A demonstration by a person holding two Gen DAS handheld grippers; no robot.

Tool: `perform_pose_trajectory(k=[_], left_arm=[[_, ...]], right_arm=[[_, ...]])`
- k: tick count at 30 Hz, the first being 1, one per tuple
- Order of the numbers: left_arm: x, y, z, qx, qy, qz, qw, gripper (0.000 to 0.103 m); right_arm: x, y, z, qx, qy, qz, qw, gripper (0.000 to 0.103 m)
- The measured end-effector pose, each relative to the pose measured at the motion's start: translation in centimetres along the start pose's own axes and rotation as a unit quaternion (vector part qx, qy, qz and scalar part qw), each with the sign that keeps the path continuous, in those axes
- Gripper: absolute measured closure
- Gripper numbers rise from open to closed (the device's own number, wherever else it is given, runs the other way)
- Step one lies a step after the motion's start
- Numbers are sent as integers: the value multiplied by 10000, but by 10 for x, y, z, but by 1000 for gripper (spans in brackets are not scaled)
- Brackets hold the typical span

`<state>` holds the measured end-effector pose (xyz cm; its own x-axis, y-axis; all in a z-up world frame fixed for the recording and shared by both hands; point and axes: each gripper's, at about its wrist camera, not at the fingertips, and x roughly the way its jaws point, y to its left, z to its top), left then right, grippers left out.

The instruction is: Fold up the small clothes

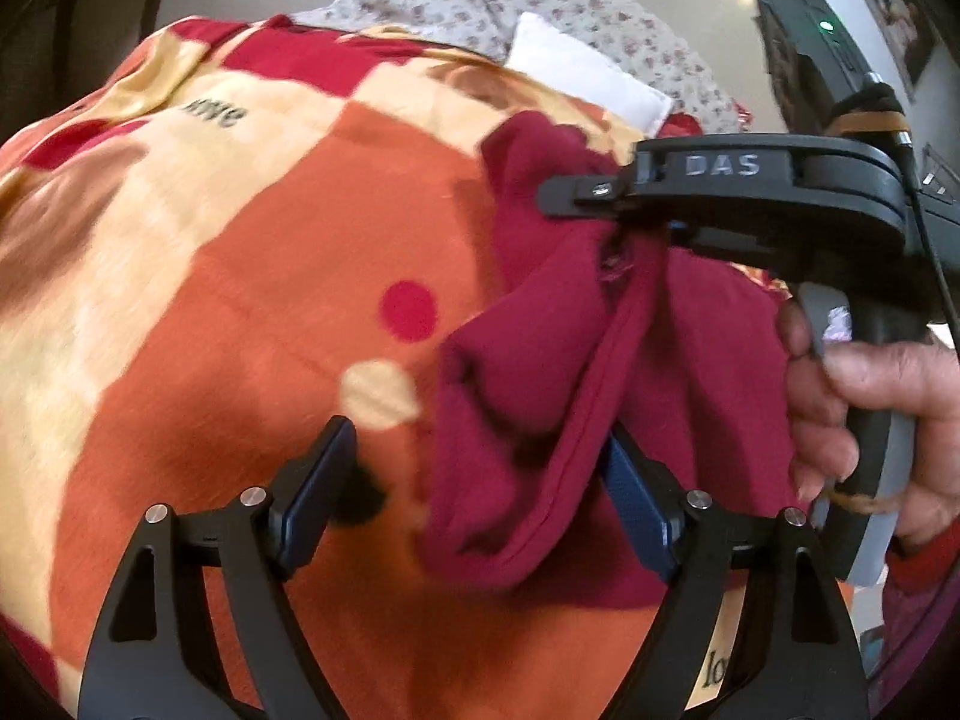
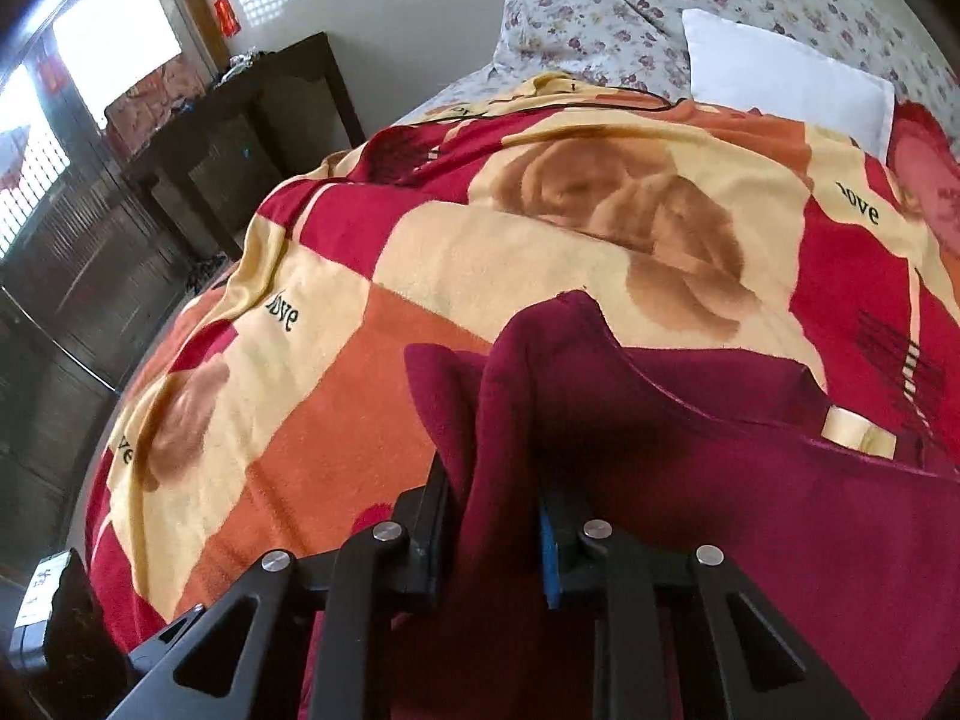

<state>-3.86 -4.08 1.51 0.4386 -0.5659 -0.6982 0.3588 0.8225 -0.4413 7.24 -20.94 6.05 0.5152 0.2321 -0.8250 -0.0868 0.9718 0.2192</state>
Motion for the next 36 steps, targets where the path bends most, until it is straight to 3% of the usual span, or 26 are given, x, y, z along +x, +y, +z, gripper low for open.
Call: perform_pose_trajectory(k=[1,4,8,12,14,16,17,18,20,22,24,25,27,28,36], left_arm=[[3,-1,1,-37,60,-117,9999,21],[10,0,0,-310,255,-575,9975,44],[9,0,-6,-391,214,-655,9969,54],[7,10,-9,-651,298,-821,9940,54],[5,15,-10,-726,330,-876,9930,54],[5,17,-12,-733,348,-890,9927,53],[4,17,-13,-724,342,-887,9928,53],[4,20,-13,-716,338,-882,9930,53],[5,20,-12,-693,328,-859,9934,53],[3,18,-11,-691,331,-838,9935,53],[5,10,-6,-645,338,-830,9939,59],[1,4,-5,-558,319,-838,9944,72],[-9,-9,-5,-393,196,-865,9953,75],[-13,-15,-2,-301,141,-896,9954,81],[-34,-87,8,487,24,-1260,9908,84]], right_arm=[[0,4,-3,11,11,3,10000,81],[6,6,-3,-41,102,-65,9999,81],[26,20,3,-385,390,-461,9974,78],[44,31,10,-589,636,-720,9936,53],[55,39,13,-796,829,-937,9889,45],[64,46,14,-963,968,-1012,9854,30],[68,48,13,-1041,976,-1073,9839,29],[69,49,12,-1098,962,-1135,9828,29],[64,45,10,-1062,709,-1209,9844,46],[51,33,8,-874,473,-965,9904,66],[34,19,5,-670,329,-617,9953,75],[22,11,4,-524,231,-420,9975,78],[-2,0,2,-338,29,-222,9992,78],[-11,-2,1,-282,-55,-150,9995,79],[-93,-41,-6,197,-712,202,9971,80]])
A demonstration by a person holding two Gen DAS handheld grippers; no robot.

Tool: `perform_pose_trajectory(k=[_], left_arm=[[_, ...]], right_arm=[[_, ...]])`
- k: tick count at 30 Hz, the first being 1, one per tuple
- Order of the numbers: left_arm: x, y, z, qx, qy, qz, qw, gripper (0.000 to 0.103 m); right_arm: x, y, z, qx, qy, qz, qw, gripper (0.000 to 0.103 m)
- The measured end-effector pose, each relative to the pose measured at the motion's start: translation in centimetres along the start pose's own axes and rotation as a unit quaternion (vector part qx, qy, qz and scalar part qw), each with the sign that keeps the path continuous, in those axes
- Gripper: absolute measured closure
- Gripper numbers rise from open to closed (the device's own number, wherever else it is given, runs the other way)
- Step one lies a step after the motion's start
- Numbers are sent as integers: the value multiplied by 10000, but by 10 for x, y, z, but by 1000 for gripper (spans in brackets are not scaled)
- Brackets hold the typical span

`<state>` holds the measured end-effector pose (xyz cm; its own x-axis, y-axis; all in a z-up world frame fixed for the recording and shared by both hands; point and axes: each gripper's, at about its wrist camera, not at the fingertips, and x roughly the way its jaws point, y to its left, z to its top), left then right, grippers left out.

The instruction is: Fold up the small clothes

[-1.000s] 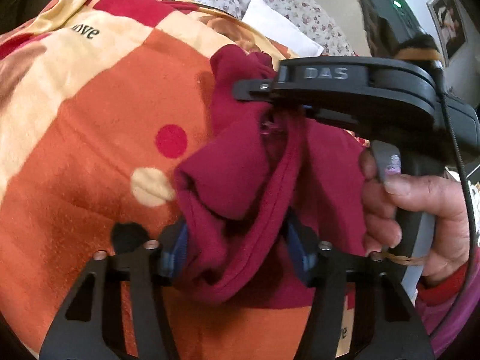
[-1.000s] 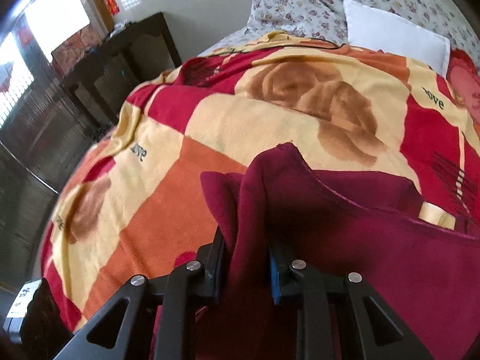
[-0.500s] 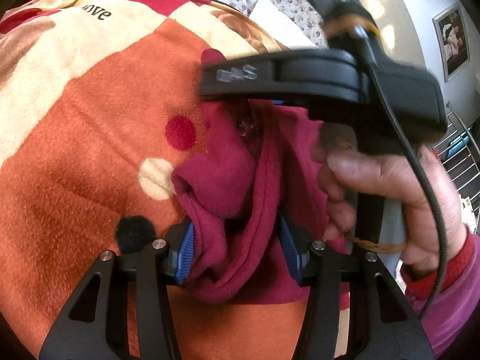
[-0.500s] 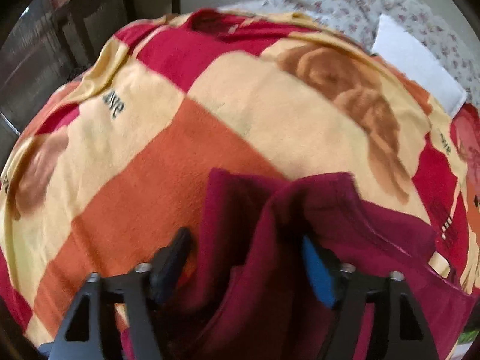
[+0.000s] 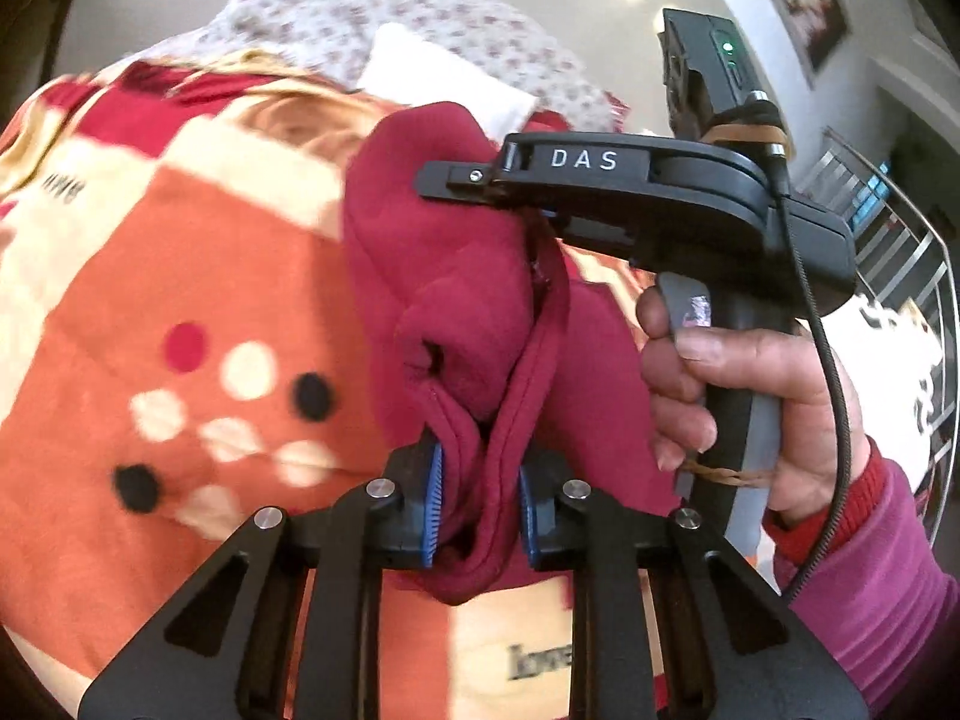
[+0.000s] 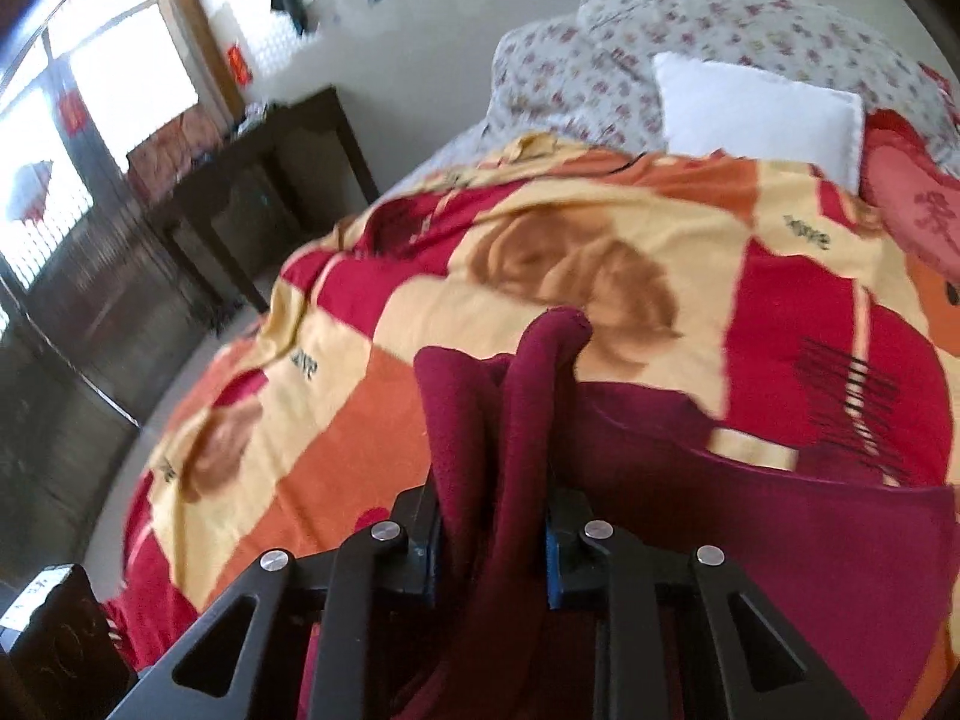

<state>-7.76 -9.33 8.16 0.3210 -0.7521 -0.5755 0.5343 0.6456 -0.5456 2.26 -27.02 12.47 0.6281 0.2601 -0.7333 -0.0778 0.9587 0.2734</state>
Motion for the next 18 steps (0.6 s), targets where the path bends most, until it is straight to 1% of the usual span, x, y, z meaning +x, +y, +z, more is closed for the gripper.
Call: perform_pose_trajectory(k=[3,6,12,15,18], left_arm=[[12,-23,2,226,98,-84,9997,84],[29,-49,11,453,228,-150,9986,84],[74,-102,14,973,489,-374,9934,84],[103,-124,6,1211,741,-391,9891,84],[129,-132,-3,1257,965,-316,9869,84]], right_arm=[[-20,-16,0,45,-142,-71,9999,81],[-48,-44,-9,187,-291,-164,9993,84],[-92,-111,-34,715,-598,-375,9949,86],[-106,-145,-52,1043,-632,-475,9914,86],[-104,-173,-73,1286,-526,-709,9878,86]])
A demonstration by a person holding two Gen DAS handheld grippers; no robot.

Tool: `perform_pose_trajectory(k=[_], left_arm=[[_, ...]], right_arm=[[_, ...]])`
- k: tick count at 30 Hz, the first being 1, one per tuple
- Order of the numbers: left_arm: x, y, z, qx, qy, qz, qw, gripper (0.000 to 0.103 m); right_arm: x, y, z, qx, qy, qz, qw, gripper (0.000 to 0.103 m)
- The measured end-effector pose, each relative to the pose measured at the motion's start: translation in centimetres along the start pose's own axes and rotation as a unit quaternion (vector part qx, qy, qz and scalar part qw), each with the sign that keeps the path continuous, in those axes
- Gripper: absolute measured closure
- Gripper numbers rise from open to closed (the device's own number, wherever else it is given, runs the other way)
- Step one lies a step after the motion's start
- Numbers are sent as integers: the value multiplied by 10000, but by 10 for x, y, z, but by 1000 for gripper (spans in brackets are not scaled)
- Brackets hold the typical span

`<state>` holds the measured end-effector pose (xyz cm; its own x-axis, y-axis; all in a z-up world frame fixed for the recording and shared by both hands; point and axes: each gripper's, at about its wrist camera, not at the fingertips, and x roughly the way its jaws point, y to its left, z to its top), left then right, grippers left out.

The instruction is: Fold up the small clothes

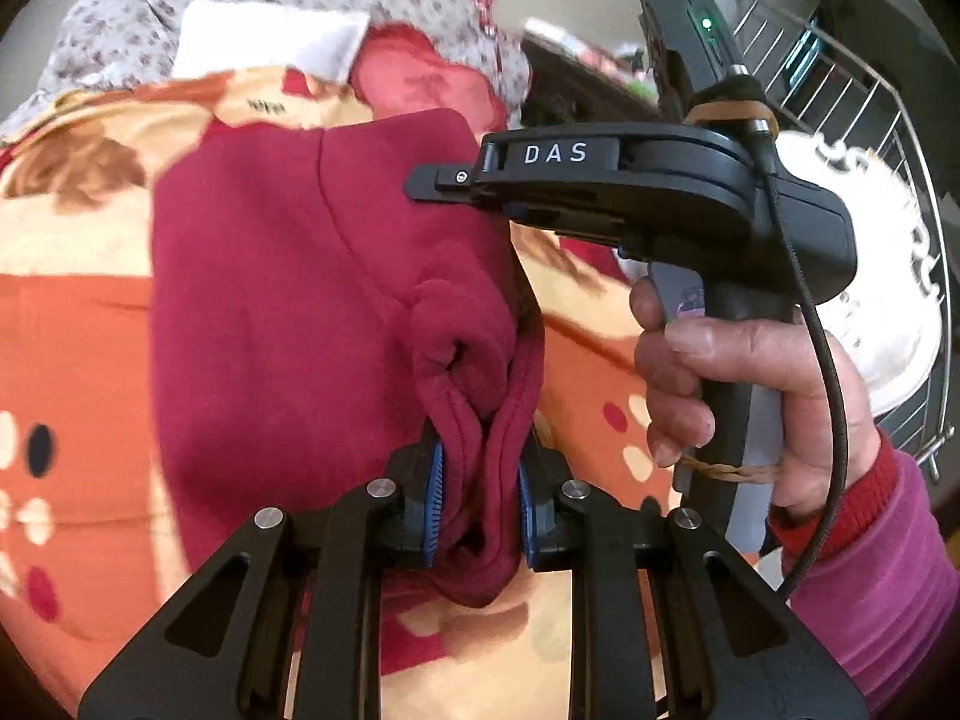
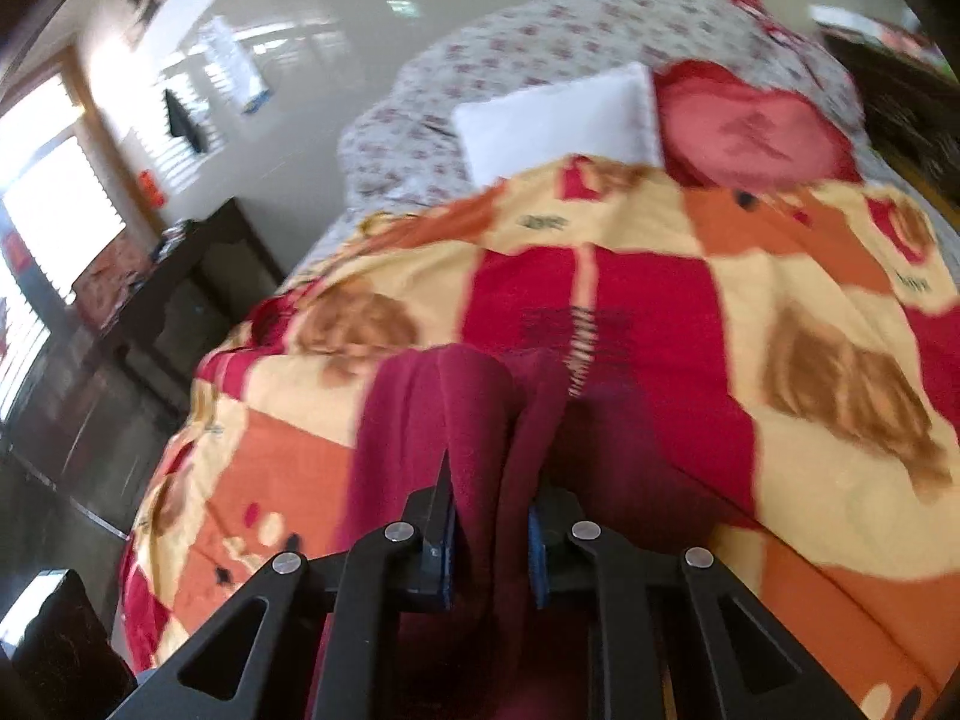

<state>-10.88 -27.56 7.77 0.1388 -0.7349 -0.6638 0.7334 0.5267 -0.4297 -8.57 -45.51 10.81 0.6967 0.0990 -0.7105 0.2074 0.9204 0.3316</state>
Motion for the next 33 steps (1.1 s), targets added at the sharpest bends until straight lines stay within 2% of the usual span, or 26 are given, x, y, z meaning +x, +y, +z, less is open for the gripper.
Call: perform_pose_trajectory(k=[4,5,6,7,8,10,11,13,16,18,19,22,25,28,30,33], left_arm=[[18,-3,-6,6,202,213,9996,84],[17,-6,-8,-15,280,234,9993,80],[14,-9,-9,-6,352,189,9992,77],[10,-11,-10,25,415,100,9991,64],[1,-13,-9,79,450,12,9990,51],[-17,-21,-11,207,330,-56,9992,36],[-28,-24,-10,323,211,-81,9992,33],[-49,-26,-13,642,-60,-39,9979,33],[-59,-15,-19,827,-269,547,9947,33],[-51,4,-20,643,-132,1086,9919,33],[-47,16,-21,439,-31,1236,9914,33],[-37,40,-28,-3,104,1210,9926,33],[-26,47,-35,50,198,1293,9914,33],[-19,44,-45,124,344,1214,9919,33],[-15,39,-46,196,387,1253,9912,33],[-17,39,-49,194,376,1277,9909,33]], right_arm=[[18,-30,-15,304,100,-2,9995,86],[20,-34,-17,322,102,32,9994,85],[21,-37,-18,347,90,43,9993,77],[15,-42,-19,415,5,32,9991,71],[10,-43,-20,460,-68,-18,9989,70],[-8,-48,-19,574,-198,-157,9980,69],[-16,-48,-18,594,-243,-128,9979,69],[-34,-38,-18,464,-334,163,9982,69],[-43,-8,-23,34,-193,734,9971,69],[-41,13,-31,-273,-45,831,9962,69],[-39,23,-38,-451,53,836,9955,69],[-32,29,-61,-597,243,640,9959,69],[-25,8,-85,-435,401,201,9980,71],[-20,-8,-105,-398,469,-73,9981,71],[-16,-22,-116,-142,491,-39,9987,71],[-23,-35,-118,263,455,254,9983,71]])
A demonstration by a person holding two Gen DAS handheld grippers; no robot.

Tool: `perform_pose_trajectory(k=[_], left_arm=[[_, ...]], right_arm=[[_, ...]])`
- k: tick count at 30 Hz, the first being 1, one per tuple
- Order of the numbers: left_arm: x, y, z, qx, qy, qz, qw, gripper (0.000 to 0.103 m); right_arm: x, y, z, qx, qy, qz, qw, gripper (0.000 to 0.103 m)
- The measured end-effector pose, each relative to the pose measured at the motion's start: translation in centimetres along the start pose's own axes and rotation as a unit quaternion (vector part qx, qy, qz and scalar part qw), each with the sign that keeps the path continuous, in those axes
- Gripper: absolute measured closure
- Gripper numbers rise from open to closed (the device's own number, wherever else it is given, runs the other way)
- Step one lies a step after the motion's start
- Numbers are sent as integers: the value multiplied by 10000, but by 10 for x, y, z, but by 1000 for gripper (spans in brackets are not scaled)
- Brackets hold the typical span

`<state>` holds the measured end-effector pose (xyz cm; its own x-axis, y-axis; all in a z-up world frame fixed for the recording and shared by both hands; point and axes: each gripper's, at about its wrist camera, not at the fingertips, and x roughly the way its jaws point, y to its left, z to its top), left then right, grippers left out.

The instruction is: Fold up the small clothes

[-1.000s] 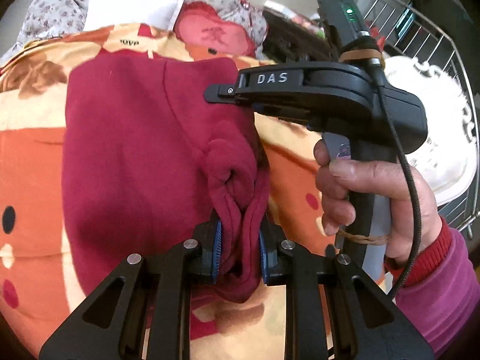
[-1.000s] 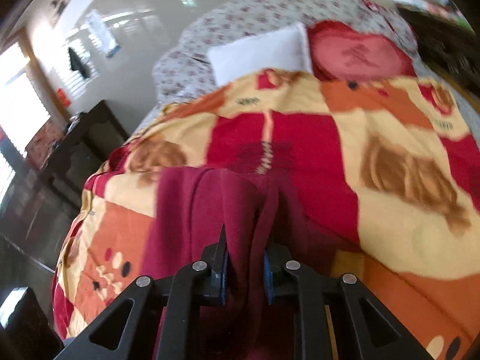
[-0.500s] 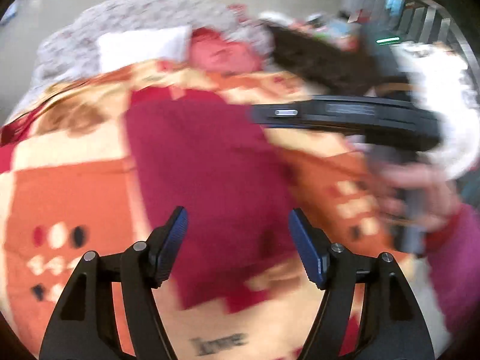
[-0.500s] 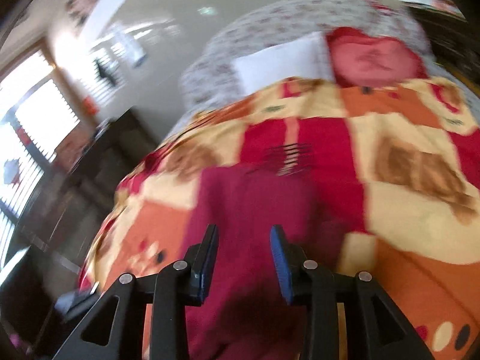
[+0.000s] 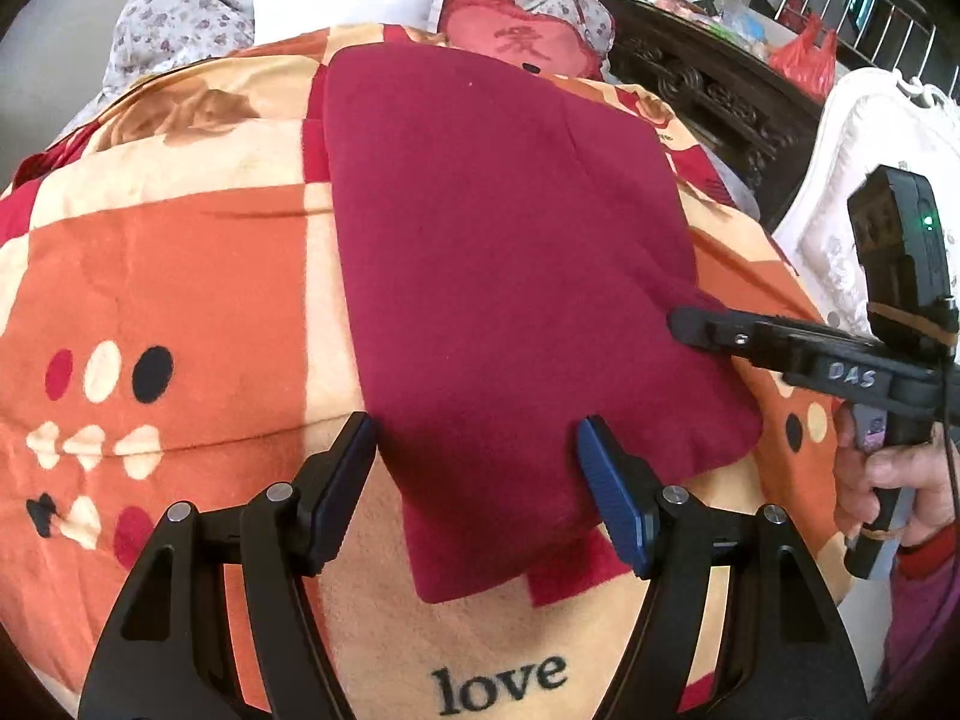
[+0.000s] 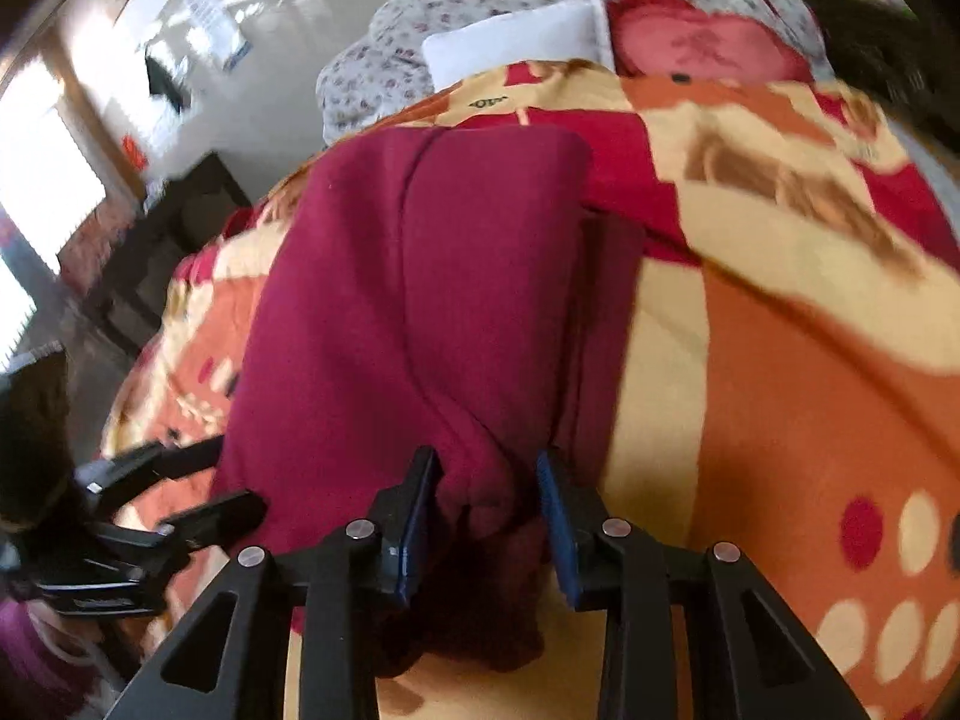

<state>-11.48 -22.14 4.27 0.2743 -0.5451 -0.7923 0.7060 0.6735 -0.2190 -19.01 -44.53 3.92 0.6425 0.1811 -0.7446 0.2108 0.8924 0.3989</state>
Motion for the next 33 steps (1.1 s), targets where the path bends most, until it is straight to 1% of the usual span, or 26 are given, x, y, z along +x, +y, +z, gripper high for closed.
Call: perform_pose_trajectory(k=[2,3,7,9,10,12,14,15,16,18,19,22,25,27,29,30,31,33], left_arm=[[-4,2,0,-32,8,8,10000,33],[-8,2,0,-28,-13,18,10000,33],[-18,6,1,11,-164,153,9997,33],[-21,8,-1,-39,-195,125,9997,33],[-22,9,-2,-55,-184,100,9998,33],[-23,10,-6,-65,-190,109,9997,33],[-23,13,-10,-97,-157,144,9997,33],[-23,15,-11,-150,-124,146,9997,33],[-24,18,-11,-211,-106,127,9996,33],[-26,22,-11,-278,-87,113,9995,33],[-26,24,-12,-293,-75,143,9994,33],[-24,25,-12,-325,-64,155,9993,33],[-24,23,-10,-403,-82,103,9991,33],[-25,22,-8,-414,-151,70,9990,33],[-26,20,-4,-423,-231,68,9988,33],[-26,21,-2,-443,-255,58,9987,33],[-26,21,1,-470,-279,41,9985,33],[-23,21,6,-499,-312,30,9983,33]], right_arm=[[-10,1,-2,73,-63,90,9999,71],[-20,4,-4,122,-141,164,9997,67],[-43,18,-15,160,-245,408,9987,62],[-45,27,-21,110,-205,503,9985,60],[-42,31,-25,91,-117,570,9983,60],[-31,36,-31,20,48,523,9986,60],[-19,42,-37,-192,180,292,9992,79],[-19,42,-38,-213,154,315,9992,96],[-23,42,-39,-232,82,353,9991,96],[-31,44,-40,-411,6,118,9991,96],[-34,40,-41,-436,0,-84,9990,96],[-24,25,-43,-297,131,-369,9988,97],[-17,25,-43,-331,192,-451,9983,97],[-20,27,-41,-366,232,-411,9982,97],[-30,29,-38,-349,108,-326,9988,94],[-35,30,-37,-332,28,-312,9990,83],[-43,31,-35,-308,-114,-317,9990,70],[-58,34,-29,-243,-458,-328,9981,61]])
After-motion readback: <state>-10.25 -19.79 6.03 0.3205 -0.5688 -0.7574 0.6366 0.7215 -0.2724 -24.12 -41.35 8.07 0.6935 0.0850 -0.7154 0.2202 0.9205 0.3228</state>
